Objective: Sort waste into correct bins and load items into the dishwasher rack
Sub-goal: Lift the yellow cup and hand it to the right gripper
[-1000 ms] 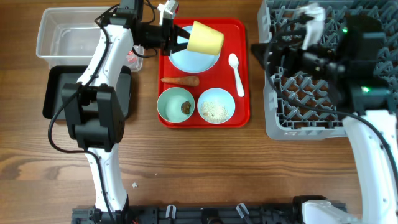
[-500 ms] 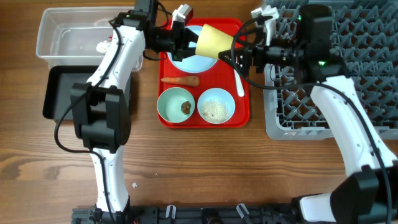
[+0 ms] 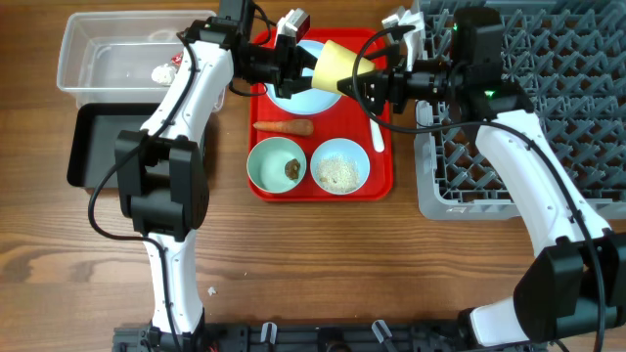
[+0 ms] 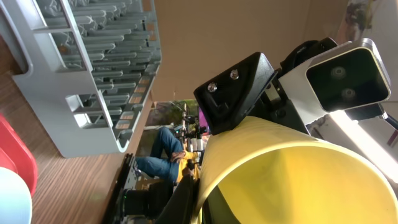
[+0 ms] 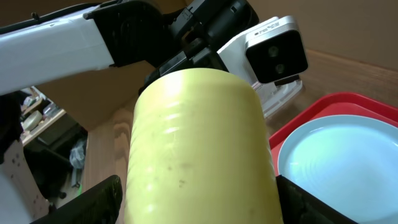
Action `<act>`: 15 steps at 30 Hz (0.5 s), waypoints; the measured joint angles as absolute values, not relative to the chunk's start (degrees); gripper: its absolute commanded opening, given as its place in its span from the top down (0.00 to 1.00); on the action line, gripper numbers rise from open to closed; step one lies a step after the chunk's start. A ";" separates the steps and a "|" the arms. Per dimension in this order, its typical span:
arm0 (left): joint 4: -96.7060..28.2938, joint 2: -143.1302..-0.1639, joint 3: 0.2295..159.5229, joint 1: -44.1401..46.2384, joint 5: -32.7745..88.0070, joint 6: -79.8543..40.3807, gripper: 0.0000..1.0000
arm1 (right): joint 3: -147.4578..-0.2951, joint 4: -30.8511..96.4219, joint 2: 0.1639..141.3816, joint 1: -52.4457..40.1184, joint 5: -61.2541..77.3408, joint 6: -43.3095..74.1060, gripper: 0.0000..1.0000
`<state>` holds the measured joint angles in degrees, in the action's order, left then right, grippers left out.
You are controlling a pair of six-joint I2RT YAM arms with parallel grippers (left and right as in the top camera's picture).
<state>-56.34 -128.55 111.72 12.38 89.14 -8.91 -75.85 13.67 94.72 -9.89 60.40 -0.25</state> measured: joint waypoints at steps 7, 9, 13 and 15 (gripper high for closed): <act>-56.31 -128.55 111.72 12.38 89.41 -8.88 0.96 | -75.85 13.63 94.72 -9.93 60.16 0.40 0.42; -56.31 -128.55 111.72 12.29 89.41 -8.86 0.96 | -75.85 13.65 94.72 -9.93 60.14 0.71 0.46; -56.31 -128.55 111.72 12.27 89.38 -8.88 0.92 | -75.85 13.61 94.72 -9.93 59.90 1.52 0.50; -56.29 -128.55 111.72 12.27 89.38 -8.86 0.83 | -75.85 13.61 94.72 -9.93 59.79 1.89 0.52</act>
<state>-56.29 -128.55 111.72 12.27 89.38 -8.86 -75.85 13.61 94.72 -9.93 59.79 1.89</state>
